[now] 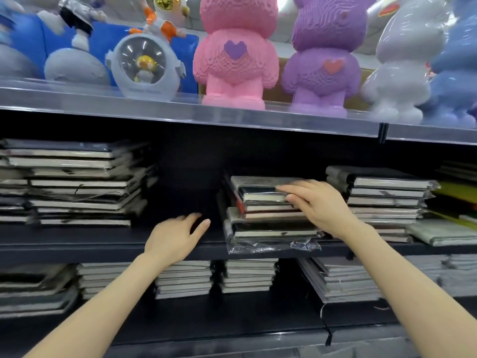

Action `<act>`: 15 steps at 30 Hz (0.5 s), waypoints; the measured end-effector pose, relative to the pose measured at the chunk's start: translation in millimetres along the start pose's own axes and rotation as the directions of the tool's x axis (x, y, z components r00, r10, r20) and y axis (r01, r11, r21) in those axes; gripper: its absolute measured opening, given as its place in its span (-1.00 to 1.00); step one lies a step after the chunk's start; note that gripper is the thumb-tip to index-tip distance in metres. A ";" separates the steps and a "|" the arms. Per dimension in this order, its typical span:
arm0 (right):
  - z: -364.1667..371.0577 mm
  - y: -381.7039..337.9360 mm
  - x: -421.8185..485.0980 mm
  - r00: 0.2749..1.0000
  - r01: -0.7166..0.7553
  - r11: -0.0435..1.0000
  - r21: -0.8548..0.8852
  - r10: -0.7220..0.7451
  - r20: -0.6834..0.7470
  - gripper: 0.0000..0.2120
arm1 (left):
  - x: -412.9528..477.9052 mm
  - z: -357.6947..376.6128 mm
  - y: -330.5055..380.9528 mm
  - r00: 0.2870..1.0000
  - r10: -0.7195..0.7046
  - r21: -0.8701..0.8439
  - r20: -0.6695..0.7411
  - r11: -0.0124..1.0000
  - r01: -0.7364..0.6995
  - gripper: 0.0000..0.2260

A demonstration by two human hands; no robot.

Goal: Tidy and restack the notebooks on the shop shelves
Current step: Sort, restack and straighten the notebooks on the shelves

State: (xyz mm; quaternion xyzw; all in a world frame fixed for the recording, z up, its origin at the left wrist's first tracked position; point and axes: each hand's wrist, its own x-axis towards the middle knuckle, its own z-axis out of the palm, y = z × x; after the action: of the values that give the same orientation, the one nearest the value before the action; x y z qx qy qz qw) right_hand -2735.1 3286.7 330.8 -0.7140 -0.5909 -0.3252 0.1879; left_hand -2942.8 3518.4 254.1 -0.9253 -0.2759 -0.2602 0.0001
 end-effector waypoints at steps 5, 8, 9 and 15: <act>15.0 5.3 12.8 0.988 -0.148 0.985 0.092 0.142 0.062 -0.62 | -1.0 -2.1 0.8 1.000 -0.005 0.013 0.024 1.000 0.004 -0.49; 17.6 3.6 12.4 0.987 -0.154 0.985 0.077 0.149 0.062 -0.48 | -1.7 -3.6 1.8 0.998 -0.015 0.014 0.057 1.000 0.014 -0.51; 16.5 2.3 12.1 0.984 -0.163 0.985 0.061 0.158 0.083 -0.44 | -1.3 -4.4 1.8 0.997 -0.026 -0.001 0.076 1.000 0.026 -0.51; 16.0 -6.6 -4.4 0.997 -0.073 0.990 -0.119 0.077 0.030 -0.38 | 5.4 -25.5 21.8 0.974 -0.222 -0.421 0.037 0.881 0.217 -0.52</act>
State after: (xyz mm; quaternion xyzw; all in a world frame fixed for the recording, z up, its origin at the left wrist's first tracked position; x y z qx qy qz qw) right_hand -2738.0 3295.4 315.5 -0.7510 -0.5465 -0.3399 0.1475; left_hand -2940.0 3499.0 281.9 -0.8645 -0.3159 -0.3178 -0.2277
